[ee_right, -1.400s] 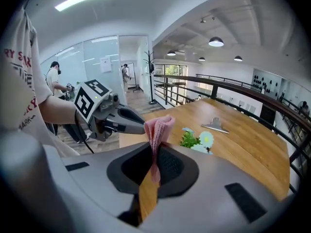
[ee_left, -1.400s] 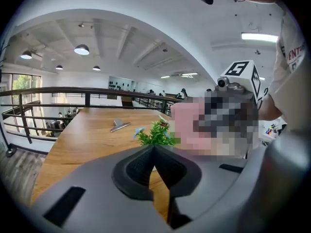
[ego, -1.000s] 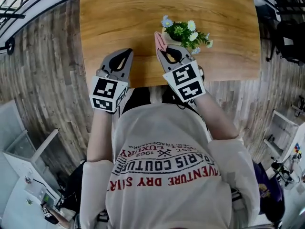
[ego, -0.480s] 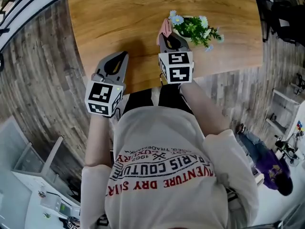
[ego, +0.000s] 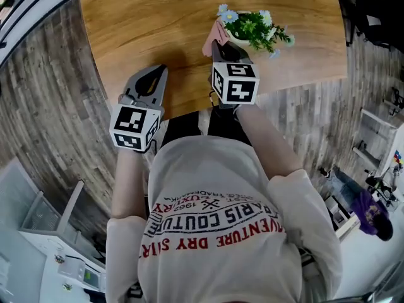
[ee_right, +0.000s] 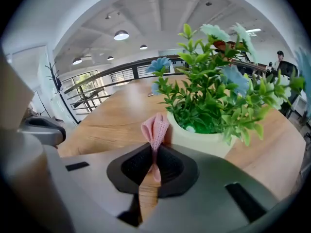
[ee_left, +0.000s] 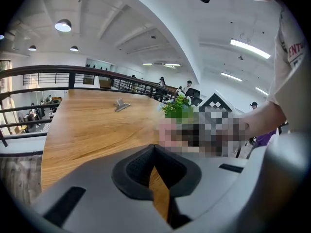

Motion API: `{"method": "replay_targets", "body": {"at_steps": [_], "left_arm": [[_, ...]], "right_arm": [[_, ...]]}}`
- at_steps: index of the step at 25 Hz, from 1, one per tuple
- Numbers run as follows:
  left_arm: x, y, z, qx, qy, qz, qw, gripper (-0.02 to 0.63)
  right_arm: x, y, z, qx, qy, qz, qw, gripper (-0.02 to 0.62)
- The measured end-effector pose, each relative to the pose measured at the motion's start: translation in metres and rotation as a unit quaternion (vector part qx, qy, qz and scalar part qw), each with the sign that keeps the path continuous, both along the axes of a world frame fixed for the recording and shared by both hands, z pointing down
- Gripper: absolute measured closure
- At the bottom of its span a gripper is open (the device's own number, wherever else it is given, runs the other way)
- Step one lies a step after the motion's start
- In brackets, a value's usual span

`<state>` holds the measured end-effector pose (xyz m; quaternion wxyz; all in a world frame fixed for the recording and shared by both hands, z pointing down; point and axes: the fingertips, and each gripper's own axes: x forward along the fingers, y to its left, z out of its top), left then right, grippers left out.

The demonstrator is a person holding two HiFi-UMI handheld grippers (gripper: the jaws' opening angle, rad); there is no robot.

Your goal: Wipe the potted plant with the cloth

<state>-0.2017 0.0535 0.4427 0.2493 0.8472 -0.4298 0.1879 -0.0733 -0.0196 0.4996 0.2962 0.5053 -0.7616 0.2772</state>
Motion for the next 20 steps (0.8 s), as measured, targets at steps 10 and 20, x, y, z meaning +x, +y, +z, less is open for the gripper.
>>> {"method": "replay_targets", "body": {"at_steps": [10,20], "left_arm": [[0.024,0.001,-0.002,0.005,-0.004,0.017,0.9998,0.594],[0.053,-0.002,-0.003,0.012,-0.012,0.053,0.9984,0.594]], "right_arm": [[0.032,0.017,0.003,-0.032,-0.008,0.046,0.998,0.552],[0.092,0.039,0.008,-0.047,0.002,0.087,0.995,0.552]]}}
